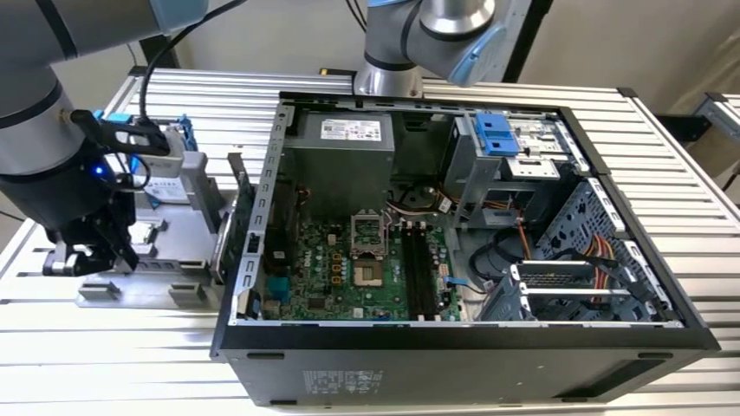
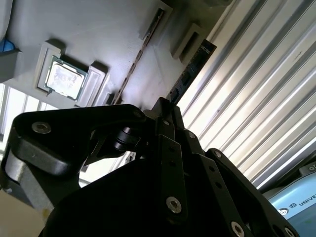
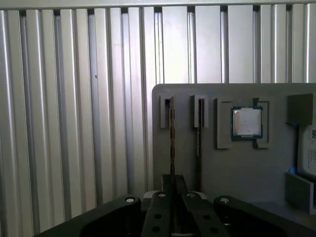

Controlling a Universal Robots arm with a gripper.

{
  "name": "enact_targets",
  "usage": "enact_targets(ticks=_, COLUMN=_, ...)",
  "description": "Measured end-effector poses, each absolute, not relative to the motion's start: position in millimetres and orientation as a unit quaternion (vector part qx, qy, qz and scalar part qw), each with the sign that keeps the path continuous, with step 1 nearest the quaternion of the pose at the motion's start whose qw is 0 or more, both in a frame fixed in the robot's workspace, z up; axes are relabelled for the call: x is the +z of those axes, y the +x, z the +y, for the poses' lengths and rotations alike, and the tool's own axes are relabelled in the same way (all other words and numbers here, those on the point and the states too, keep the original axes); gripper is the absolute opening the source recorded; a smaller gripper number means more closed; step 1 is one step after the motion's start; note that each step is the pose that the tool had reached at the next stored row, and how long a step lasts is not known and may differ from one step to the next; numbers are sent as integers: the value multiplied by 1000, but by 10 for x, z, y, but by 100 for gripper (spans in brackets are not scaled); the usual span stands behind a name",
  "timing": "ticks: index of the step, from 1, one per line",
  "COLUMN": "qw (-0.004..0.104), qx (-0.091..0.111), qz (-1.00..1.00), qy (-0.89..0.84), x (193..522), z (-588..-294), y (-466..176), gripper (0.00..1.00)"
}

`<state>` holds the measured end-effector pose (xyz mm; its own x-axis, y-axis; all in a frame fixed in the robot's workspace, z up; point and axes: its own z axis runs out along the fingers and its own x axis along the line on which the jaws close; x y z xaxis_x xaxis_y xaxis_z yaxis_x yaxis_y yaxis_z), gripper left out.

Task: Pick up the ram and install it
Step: 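Pick up the ram and move it above insertion slot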

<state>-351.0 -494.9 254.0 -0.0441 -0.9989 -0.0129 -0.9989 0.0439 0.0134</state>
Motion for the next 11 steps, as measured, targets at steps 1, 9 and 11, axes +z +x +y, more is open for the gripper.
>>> enact_targets(ticks=1, qw=0, qx=9, qz=722, qy=-691, x=2548, z=-4949, y=-3510, gripper=0)
enact_targets(ticks=9, qw=0, qx=9, qz=722, qy=-691, x=2599, z=-4949, y=-3510, gripper=0)
enact_targets(ticks=11, qw=0, qx=9, qz=722, qy=-691, x=2611, z=-4949, y=-3510, gripper=0)
